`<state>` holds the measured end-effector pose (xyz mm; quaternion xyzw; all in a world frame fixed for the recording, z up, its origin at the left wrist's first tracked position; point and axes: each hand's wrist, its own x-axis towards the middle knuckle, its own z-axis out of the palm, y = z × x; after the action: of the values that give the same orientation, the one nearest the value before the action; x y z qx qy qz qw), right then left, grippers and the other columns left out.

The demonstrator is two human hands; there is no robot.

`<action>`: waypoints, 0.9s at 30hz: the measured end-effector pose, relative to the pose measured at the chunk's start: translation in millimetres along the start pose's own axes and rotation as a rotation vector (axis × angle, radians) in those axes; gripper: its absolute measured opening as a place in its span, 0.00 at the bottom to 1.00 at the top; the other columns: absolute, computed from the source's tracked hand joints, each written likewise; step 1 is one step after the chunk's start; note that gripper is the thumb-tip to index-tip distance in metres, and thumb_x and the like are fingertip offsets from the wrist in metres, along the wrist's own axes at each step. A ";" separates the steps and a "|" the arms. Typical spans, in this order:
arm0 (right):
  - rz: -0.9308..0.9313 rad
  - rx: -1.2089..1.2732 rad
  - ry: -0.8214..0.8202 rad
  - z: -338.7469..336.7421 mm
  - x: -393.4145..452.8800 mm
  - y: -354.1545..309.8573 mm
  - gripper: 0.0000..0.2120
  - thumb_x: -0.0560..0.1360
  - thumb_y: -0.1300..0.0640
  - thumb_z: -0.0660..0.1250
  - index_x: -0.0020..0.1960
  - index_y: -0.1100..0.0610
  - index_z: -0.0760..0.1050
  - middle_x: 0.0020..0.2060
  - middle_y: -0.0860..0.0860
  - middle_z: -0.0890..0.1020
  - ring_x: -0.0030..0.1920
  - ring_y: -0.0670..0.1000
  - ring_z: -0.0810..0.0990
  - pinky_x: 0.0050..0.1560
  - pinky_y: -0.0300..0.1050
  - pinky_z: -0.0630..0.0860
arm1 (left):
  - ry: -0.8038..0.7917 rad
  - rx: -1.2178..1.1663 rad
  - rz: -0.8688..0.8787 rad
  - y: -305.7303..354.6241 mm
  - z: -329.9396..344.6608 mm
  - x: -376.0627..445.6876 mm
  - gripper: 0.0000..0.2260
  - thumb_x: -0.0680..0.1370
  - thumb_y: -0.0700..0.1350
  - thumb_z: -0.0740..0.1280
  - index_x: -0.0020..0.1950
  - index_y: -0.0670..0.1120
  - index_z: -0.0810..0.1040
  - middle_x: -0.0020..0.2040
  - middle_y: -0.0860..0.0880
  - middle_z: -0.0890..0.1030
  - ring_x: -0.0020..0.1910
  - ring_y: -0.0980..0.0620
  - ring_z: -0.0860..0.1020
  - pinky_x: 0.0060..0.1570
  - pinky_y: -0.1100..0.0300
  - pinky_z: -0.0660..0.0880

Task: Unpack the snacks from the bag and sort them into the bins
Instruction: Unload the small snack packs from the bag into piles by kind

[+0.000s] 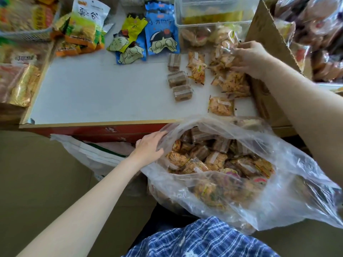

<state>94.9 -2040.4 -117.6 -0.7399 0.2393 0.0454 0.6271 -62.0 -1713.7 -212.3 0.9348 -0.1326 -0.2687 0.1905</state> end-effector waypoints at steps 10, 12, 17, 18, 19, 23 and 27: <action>0.008 -0.268 -0.072 0.7 -70.2 48.3 0.11 0.78 0.67 0.59 0.59 0.64 0.73 0.50 0.60 0.78 0.42 0.53 0.79 0.49 0.48 0.81 | -0.031 0.004 -0.010 -0.3 9.3 -0.4 0.27 0.78 0.46 0.60 0.76 0.57 0.56 0.76 0.50 0.58 0.74 0.47 0.57 0.71 0.44 0.57; -0.139 -0.444 -0.161 5.6 -100.7 70.2 0.10 0.77 0.68 0.61 0.56 0.61 0.75 0.50 0.56 0.80 0.45 0.52 0.80 0.47 0.41 0.80 | -0.023 0.001 -0.009 -0.6 15.3 -2.8 0.27 0.78 0.47 0.61 0.75 0.57 0.56 0.76 0.49 0.58 0.74 0.47 0.57 0.72 0.45 0.56; -0.264 -0.978 -0.702 49.7 -151.0 155.6 0.18 0.76 0.56 0.66 0.66 0.53 0.71 0.60 0.51 0.77 0.55 0.48 0.76 0.56 0.40 0.72 | -0.071 0.119 0.003 -6.8 22.3 -9.7 0.27 0.79 0.50 0.61 0.76 0.56 0.56 0.77 0.50 0.56 0.75 0.48 0.54 0.72 0.44 0.54; -0.211 -1.004 -0.750 61.4 -152.7 172.5 0.22 0.76 0.55 0.66 0.69 0.52 0.68 0.63 0.52 0.74 0.59 0.50 0.74 0.59 0.43 0.72 | -0.081 0.138 -0.004 -8.5 20.2 -10.4 0.27 0.79 0.51 0.61 0.76 0.56 0.55 0.77 0.50 0.55 0.75 0.48 0.53 0.72 0.44 0.54; -0.169 -1.023 -0.775 72.0 -152.8 187.0 0.25 0.76 0.56 0.65 0.71 0.51 0.65 0.66 0.54 0.71 0.62 0.53 0.73 0.62 0.46 0.71 | -0.090 0.143 -0.018 -10.4 17.7 -11.2 0.27 0.79 0.52 0.61 0.76 0.56 0.55 0.77 0.51 0.55 0.75 0.48 0.53 0.72 0.44 0.54; -0.185 -1.173 -0.789 89.5 -151.0 213.1 0.28 0.75 0.63 0.64 0.73 0.50 0.62 0.71 0.58 0.63 0.65 0.58 0.71 0.62 0.48 0.70 | -0.158 0.143 -0.057 -11.7 11.4 -13.5 0.28 0.79 0.51 0.60 0.76 0.56 0.52 0.77 0.50 0.54 0.75 0.47 0.53 0.71 0.44 0.56; -0.291 -1.032 -0.623 66.8 -142.4 178.4 0.17 0.73 0.62 0.68 0.61 0.56 0.75 0.53 0.53 0.80 0.54 0.54 0.78 0.51 0.45 0.74 | -0.158 0.131 -0.045 -7.9 12.6 -9.2 0.29 0.79 0.50 0.60 0.77 0.55 0.51 0.77 0.50 0.54 0.75 0.47 0.53 0.72 0.44 0.55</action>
<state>-88.4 -1952.2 -240.9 -0.9248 -0.1111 0.2830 0.2287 -75.4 -1707.0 -221.5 0.9240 -0.1434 -0.3365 0.1117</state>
